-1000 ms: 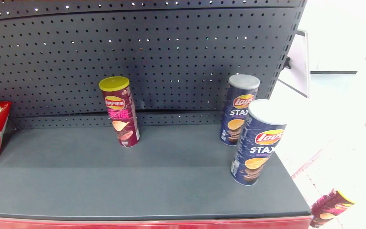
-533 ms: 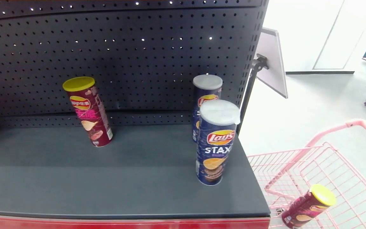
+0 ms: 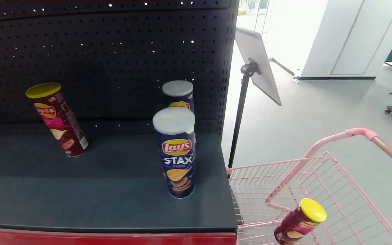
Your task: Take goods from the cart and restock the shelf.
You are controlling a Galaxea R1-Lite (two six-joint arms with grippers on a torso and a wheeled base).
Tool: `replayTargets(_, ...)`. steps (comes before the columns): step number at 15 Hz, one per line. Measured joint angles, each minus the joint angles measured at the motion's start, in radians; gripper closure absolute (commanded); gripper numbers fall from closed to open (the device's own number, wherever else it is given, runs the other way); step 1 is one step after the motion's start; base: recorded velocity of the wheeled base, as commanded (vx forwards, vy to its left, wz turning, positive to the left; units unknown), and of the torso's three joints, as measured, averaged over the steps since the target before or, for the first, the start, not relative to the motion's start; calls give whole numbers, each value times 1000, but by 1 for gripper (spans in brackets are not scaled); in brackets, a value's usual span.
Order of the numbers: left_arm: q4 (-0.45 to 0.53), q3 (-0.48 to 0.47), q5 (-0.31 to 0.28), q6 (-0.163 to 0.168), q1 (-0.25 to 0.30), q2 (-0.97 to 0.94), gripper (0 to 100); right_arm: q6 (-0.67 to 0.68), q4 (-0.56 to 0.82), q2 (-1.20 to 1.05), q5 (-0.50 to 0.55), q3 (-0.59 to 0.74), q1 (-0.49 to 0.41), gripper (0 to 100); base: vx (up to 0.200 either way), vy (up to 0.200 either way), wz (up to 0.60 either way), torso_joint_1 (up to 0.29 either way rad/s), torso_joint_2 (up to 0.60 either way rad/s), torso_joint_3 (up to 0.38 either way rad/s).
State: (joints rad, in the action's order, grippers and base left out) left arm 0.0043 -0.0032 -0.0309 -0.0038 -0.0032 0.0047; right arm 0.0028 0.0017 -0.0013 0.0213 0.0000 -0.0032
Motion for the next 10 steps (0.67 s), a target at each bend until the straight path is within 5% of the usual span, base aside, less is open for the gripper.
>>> replayTargets(10,0,0,0,-3,0,0,0,0,0,0,0,0,0,0,0,-200,0,1,0,4)
